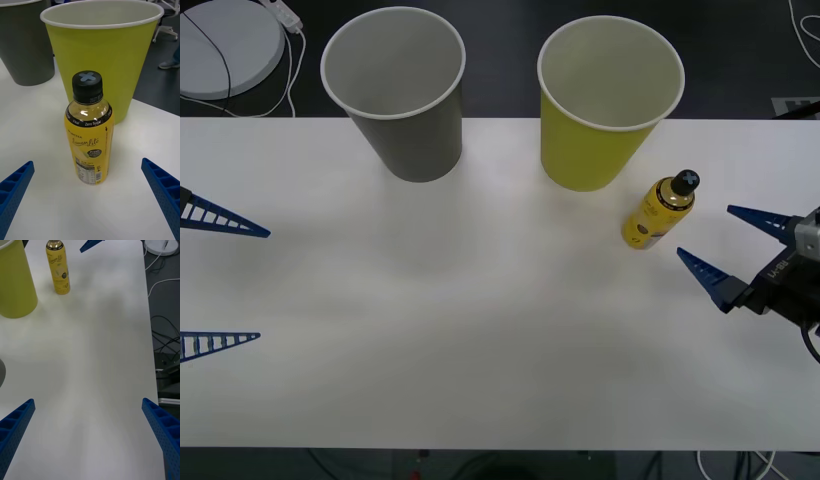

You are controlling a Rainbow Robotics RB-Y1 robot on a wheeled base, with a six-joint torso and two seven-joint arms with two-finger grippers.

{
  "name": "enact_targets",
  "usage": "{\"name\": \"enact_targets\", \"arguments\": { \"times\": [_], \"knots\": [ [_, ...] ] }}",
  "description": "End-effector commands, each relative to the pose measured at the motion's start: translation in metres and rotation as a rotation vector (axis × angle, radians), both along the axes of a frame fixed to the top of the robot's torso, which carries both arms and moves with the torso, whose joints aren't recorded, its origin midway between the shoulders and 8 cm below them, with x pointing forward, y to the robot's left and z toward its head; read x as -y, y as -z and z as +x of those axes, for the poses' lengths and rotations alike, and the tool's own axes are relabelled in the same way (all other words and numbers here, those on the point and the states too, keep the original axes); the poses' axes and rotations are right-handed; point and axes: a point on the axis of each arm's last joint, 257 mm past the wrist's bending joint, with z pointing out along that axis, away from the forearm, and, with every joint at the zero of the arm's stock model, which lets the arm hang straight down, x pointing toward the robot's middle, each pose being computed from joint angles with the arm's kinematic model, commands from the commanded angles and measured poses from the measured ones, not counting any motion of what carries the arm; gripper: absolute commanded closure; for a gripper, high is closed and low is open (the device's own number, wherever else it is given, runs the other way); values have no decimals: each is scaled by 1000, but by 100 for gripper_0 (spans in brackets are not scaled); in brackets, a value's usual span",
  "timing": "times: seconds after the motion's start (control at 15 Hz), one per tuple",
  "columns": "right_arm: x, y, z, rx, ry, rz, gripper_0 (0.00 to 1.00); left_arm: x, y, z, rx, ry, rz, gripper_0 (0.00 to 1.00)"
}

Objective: Put the can into the green bin and the plastic bottle into the gray bin

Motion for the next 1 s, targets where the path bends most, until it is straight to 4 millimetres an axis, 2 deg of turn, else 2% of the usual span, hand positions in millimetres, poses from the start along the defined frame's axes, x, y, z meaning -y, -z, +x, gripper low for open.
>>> {"name": "enact_targets", "arguments": {
  "times": [0.07, 0.33, 1.0],
  "knots": [
    [-5, 0, 10, 9, 24, 5, 0, 0, 0, 0, 0, 0, 0, 0],
    [-21, 3, 21, 8, 33, 28, 0, 0, 0, 0, 0, 0, 0, 0],
    [-30, 5, 45, 2, 39, 35, 0, 0, 0, 0, 0, 0, 0, 0]
  ]
}}
